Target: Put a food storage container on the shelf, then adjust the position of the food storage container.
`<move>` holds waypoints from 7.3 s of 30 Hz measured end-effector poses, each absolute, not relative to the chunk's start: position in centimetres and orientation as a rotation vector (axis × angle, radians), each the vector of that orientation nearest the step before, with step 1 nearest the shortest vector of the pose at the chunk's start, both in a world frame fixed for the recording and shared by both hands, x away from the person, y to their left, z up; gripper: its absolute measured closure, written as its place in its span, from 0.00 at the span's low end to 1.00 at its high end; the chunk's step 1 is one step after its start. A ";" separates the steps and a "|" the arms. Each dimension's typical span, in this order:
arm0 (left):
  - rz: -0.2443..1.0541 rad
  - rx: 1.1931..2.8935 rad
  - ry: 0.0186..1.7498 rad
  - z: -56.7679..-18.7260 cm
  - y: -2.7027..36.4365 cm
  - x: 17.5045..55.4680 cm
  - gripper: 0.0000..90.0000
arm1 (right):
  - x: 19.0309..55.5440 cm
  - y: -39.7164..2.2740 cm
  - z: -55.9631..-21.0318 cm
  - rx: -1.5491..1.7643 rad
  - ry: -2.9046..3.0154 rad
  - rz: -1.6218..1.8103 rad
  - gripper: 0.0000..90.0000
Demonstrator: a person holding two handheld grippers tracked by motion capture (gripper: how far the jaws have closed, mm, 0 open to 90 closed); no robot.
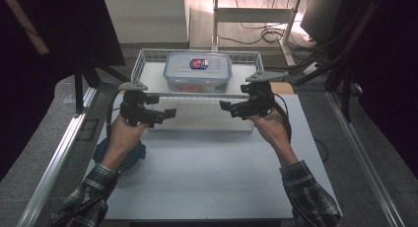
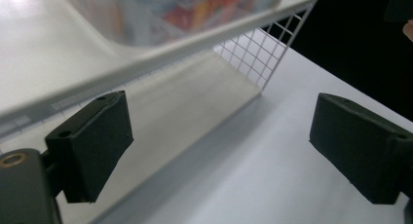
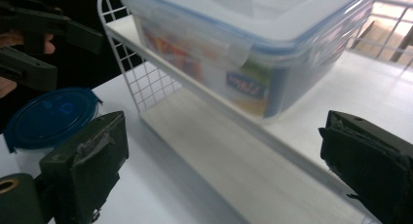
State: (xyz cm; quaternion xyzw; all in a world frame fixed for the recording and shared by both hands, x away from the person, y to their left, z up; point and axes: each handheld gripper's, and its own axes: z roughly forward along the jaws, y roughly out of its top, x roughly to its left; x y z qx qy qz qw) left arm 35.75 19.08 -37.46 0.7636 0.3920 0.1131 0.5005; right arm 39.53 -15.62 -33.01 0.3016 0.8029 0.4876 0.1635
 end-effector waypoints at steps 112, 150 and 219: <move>0.437 1.782 1.351 -48.2 29.4 29.7 0.95 | 27.7 -20.3 -49.5 0.898 2.428 1.125 0.02; 0.521 1.717 1.552 -50.9 32.4 29.0 1.00 | 27.8 -19.7 -50.3 0.874 2.477 1.066 0.03; 0.162 1.963 1.151 -50.5 15.7 25.8 1.00 | 27.7 -20.3 -50.3 0.880 2.456 1.051 0.04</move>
